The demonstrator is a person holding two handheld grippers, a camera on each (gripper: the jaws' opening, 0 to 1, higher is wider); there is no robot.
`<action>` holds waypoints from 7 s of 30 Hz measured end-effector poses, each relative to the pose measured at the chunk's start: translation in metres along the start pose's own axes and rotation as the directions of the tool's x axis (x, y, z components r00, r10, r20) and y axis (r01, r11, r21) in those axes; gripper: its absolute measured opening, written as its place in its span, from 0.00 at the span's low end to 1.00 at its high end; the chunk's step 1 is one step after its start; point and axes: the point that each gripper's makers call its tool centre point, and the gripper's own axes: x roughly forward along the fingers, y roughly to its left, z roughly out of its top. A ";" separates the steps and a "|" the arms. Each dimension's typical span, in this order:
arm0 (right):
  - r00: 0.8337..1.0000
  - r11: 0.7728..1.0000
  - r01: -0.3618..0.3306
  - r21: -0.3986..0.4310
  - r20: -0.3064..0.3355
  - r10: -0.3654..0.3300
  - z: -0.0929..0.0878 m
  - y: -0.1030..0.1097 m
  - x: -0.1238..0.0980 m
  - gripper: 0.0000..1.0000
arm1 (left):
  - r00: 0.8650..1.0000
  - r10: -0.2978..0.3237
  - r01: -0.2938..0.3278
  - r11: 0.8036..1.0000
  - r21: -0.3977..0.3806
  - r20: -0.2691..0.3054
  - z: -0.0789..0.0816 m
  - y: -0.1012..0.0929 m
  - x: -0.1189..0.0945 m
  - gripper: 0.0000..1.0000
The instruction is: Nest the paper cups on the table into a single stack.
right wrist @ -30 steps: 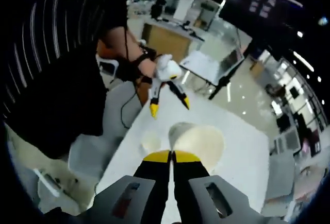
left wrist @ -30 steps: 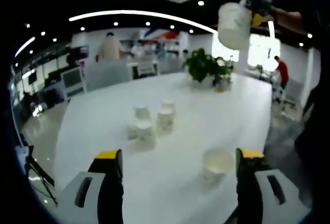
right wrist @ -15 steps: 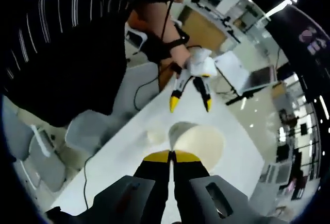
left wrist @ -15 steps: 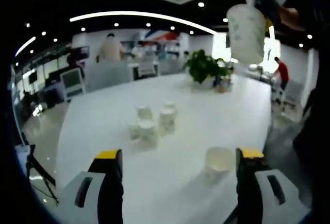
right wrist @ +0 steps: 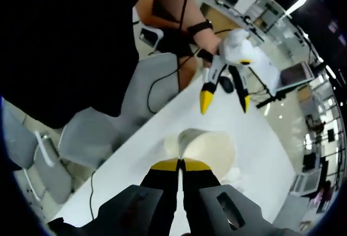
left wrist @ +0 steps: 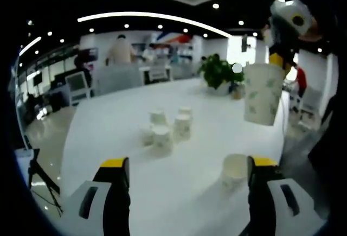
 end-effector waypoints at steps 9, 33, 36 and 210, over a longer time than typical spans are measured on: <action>0.999 0.999 -0.024 0.040 -0.031 0.025 -0.016 0.009 0.049 0.00 | 1.000 0.004 -0.004 1.000 -0.015 -0.003 -0.009 0.004 -0.004 0.88; 0.985 0.997 -0.082 -0.002 -0.150 0.081 -0.019 0.019 0.102 0.00 | 1.000 0.022 -0.021 0.998 -0.064 0.008 -0.022 0.006 -0.015 0.86; 0.983 0.995 -0.096 -0.012 -0.159 0.093 -0.019 0.020 0.107 0.00 | 1.000 0.024 -0.024 0.998 -0.065 0.002 -0.025 0.008 -0.015 0.86; 0.601 -0.093 0.460 0.883 -0.387 -0.700 -0.119 0.057 0.032 1.00 | 0.961 -0.275 0.274 0.947 -0.170 0.017 0.019 0.086 0.052 0.79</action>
